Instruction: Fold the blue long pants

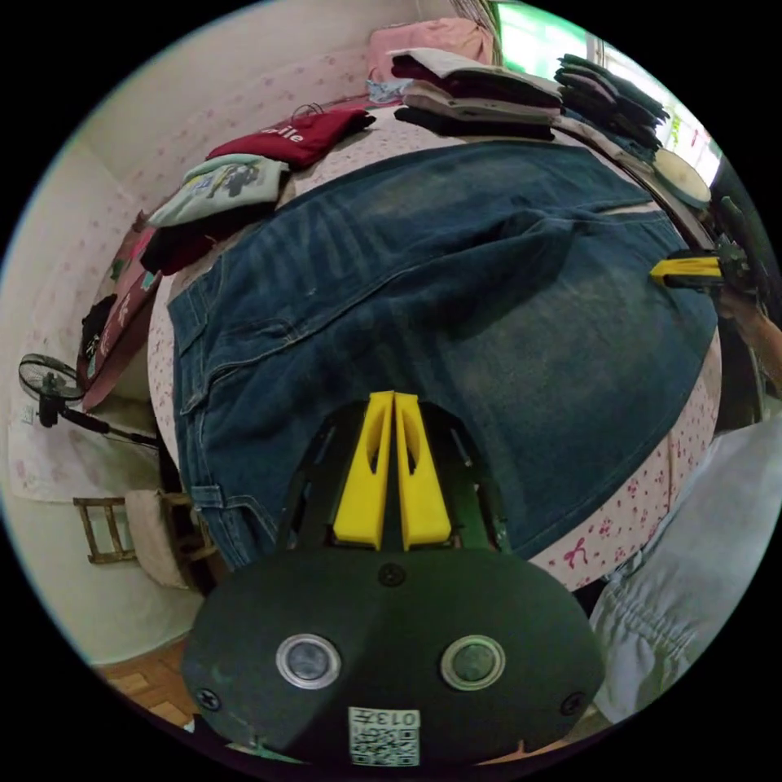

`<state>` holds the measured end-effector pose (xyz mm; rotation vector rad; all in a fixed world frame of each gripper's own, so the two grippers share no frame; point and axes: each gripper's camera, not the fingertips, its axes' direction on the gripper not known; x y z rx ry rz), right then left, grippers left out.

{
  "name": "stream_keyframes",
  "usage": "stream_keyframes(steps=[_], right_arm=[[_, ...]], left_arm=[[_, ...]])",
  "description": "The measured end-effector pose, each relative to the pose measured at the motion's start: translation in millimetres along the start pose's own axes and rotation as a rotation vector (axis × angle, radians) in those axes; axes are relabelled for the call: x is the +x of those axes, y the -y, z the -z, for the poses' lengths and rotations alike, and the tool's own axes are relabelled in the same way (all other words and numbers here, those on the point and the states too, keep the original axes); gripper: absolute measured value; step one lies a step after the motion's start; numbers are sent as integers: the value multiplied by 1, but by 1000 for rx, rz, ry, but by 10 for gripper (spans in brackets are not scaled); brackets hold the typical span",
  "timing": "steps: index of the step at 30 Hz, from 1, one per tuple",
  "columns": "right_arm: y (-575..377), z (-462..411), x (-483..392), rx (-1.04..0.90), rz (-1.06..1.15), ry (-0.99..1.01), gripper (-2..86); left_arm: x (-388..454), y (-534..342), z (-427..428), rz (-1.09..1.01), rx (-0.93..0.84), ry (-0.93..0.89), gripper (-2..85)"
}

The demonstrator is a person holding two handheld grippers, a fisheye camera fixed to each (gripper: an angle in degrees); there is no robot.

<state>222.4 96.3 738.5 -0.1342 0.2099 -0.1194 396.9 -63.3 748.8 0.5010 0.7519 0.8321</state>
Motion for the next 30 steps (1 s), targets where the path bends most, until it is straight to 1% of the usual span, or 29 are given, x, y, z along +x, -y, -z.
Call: stream_keyframes(steps=[1, 3, 6, 8, 9, 10, 11, 12, 14, 16, 18, 20, 22, 24, 27, 30], right_arm=[[6, -7, 5, -31, -5, -11, -1], [9, -8, 17, -16, -14, 37, -1], [15, -10, 42, -35, -42, 162, -2], [27, -12, 61, -123, -29, 258, -2], [30, -12, 65, -148, -19, 263, -2], [35, -7, 73, -125, 4, 257, -2], [40, 3, 86, -38, -6, 253, -2], [43, 7, 93, 0, -21, 252, -1], [64, 13, 126, 71, -66, 191, -1], [88, 7, 145, 48, -36, 183, -1], [115, -2, 160, 3, -1, 125, 0], [147, -9, 183, 53, -11, 53, 2], [171, -13, 203, 67, -31, 61, 5], [195, -16, 219, 65, -10, 60, 10], [231, -22, 239, 55, 52, -7, 39], [260, -32, 254, 7, 118, 11, 72]], left_arm=[[0, 3, -4, -10, -29, 0, -3], [-6, 1, -1, -9, 1, -4, -3], [-28, 3, 6, 44, -12, -72, -3], [-43, 2, 25, 96, 100, -29, -3], [-55, 3, 38, 133, 174, 7, -3], [-66, 12, 46, 143, 204, 32, -3], [-72, 18, 47, 138, 210, 37, -3], [-83, 32, 47, 133, 206, 51, -3], [-100, 59, 40, 127, 184, 59, -3], [-120, 101, 23, 116, 146, 25, -3], [-130, 134, 10, 87, 111, 51, -2], [-135, 166, -2, 16, 84, 71, -1], [-137, 205, -9, -116, 69, 118, 3], [-142, 231, -13, -181, 30, 175, 8], [-163, 260, -29, -228, -67, 206, 34], [-184, 272, -52, -268, -183, 107, 58]])
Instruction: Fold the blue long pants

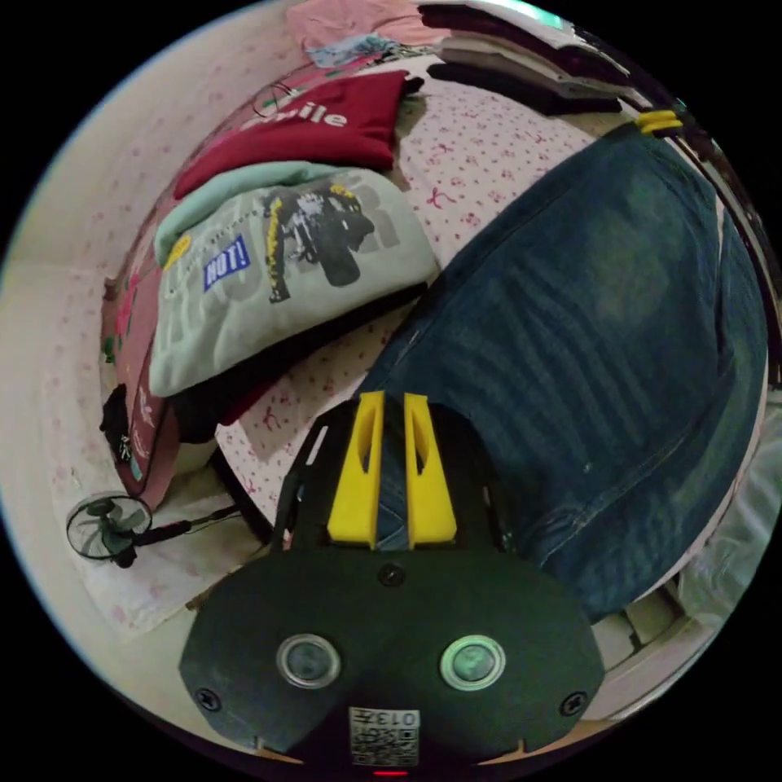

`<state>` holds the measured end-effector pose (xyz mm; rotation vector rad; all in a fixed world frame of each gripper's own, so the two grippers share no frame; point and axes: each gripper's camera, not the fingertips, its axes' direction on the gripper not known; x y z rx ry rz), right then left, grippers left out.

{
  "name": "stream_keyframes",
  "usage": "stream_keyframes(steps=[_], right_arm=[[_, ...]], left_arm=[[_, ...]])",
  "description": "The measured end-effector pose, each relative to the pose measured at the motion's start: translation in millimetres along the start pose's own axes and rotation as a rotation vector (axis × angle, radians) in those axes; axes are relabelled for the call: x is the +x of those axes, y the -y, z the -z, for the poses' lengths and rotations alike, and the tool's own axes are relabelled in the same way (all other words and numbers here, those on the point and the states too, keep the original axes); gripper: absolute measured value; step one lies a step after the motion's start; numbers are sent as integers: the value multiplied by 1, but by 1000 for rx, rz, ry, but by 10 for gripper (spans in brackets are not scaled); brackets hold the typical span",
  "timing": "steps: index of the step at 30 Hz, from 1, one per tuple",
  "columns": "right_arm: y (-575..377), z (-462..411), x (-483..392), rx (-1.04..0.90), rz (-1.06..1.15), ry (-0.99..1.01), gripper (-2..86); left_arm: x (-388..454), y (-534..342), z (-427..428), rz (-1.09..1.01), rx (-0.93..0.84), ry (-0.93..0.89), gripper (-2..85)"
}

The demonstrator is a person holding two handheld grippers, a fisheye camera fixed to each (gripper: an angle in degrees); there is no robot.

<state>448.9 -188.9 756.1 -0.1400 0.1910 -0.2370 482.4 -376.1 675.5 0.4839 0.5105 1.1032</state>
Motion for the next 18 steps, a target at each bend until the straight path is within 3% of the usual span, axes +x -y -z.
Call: stream_keyframes(steps=[7, 11, 18], right_arm=[[39, -19, 7, -99, 203, 11, 96], [48, -35, 5, -214, 229, 42, 94], [44, -33, -9, -221, 196, 80, 52]], left_arm=[[-22, 21, -26, -113, -102, -32, 113], [-37, 27, -34, -104, -118, -121, 125], [-53, 29, -49, -118, -142, -288, 91]])
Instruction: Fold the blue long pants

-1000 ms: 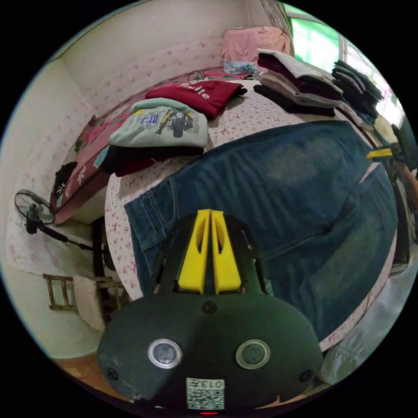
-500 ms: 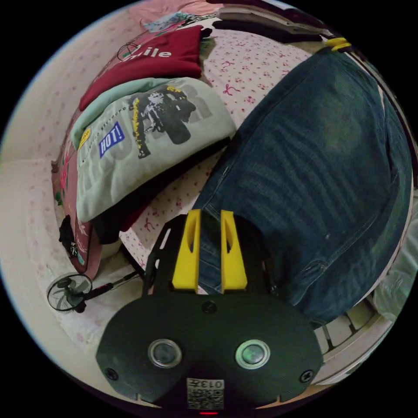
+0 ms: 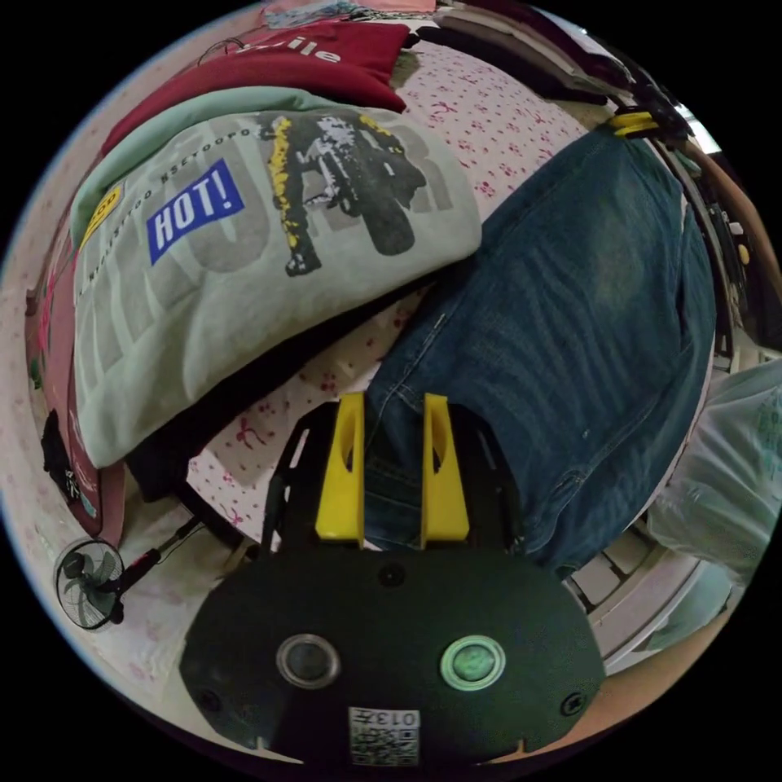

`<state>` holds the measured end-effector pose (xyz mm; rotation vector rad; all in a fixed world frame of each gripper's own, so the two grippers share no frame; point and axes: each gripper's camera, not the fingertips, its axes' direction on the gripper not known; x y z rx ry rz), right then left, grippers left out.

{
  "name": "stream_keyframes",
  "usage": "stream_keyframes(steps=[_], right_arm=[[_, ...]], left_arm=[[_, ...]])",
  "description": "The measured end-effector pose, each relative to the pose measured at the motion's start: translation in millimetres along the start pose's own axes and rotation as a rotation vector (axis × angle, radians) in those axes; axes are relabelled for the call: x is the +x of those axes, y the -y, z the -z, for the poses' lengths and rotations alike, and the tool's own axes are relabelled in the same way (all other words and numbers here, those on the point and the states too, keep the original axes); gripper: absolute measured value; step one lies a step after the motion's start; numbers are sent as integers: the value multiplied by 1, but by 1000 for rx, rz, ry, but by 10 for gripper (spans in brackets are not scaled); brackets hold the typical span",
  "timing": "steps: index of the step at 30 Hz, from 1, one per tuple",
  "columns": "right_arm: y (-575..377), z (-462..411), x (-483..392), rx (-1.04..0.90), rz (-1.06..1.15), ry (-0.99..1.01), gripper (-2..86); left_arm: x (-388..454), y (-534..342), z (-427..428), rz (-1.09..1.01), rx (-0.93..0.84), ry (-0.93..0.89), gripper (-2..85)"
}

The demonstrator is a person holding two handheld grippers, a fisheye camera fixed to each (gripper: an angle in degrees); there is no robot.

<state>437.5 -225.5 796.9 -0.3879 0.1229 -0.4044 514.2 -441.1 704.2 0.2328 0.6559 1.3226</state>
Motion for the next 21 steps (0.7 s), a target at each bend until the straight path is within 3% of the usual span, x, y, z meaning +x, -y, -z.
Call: stream_keyframes(steps=[3, 8, 16, 21], right_arm=[[-3, 0, -17, -8, -28, -51, 30], [-20, 3, -70, -39, -38, -252, 14], [-118, 58, -161, 160, -179, -366, 11], [-206, 75, -242, 279, -332, -346, 11]], left_arm=[[14, -5, -3, -12, -3, 30, 60], [61, -25, 1, 9, 12, 247, 25], [179, -156, 55, 149, 314, 479, 14], [277, -242, 44, 275, 409, 541, 13]])
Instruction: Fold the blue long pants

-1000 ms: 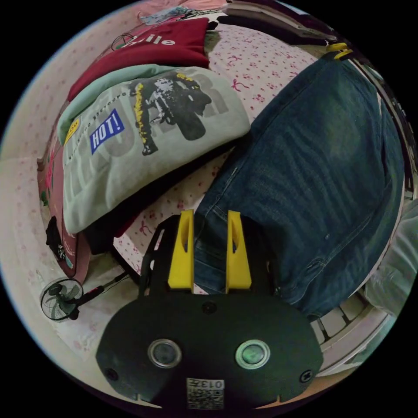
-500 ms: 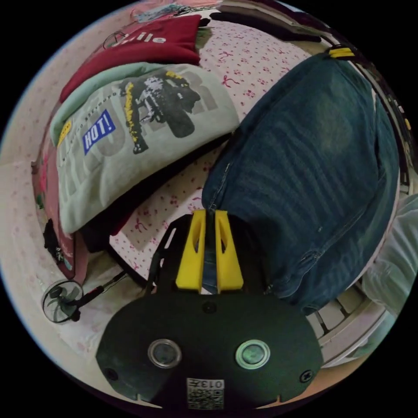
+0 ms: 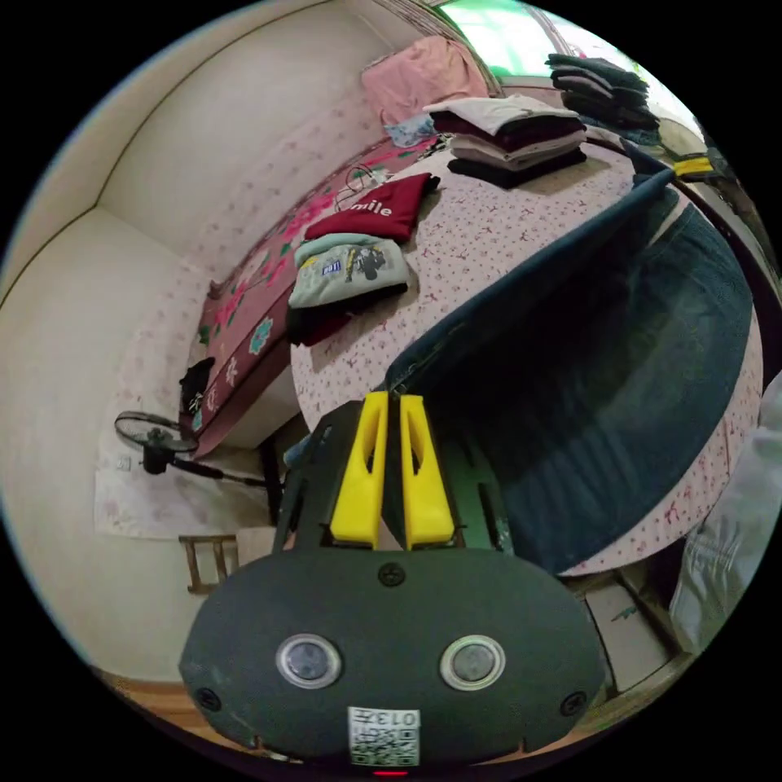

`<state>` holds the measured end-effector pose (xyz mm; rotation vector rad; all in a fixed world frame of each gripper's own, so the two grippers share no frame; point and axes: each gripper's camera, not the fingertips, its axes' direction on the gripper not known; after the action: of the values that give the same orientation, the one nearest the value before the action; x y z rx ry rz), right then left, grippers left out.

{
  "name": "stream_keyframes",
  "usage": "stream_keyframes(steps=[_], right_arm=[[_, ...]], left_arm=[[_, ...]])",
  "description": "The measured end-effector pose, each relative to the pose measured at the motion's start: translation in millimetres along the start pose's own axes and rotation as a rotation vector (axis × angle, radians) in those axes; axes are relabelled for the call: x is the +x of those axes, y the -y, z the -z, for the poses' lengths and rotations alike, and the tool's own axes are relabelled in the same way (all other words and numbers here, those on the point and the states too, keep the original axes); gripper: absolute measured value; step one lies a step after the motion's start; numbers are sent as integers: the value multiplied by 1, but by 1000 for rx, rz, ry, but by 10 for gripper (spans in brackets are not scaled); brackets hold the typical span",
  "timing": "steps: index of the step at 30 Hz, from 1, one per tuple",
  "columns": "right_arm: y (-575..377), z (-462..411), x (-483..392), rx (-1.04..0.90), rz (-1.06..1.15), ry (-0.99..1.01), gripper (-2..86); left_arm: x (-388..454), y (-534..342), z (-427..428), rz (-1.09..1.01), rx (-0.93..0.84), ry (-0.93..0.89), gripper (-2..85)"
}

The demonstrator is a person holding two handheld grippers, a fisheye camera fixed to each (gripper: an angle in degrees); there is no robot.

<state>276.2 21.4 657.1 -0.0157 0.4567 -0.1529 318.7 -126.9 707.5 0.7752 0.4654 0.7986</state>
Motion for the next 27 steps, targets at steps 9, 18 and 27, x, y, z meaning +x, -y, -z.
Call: stream_keyframes(steps=[9, 18, 27], right_arm=[[-150, 5, -100, -118, -198, 19, 11], [-191, 16, -109, -127, -173, 64, 12], [-272, 22, -158, -193, -121, 45, 12]], left_arm=[[110, -143, -11, 219, -167, -56, 10], [119, -170, -25, 153, -219, -113, 7], [153, -227, -48, 137, -277, -117, 6]])
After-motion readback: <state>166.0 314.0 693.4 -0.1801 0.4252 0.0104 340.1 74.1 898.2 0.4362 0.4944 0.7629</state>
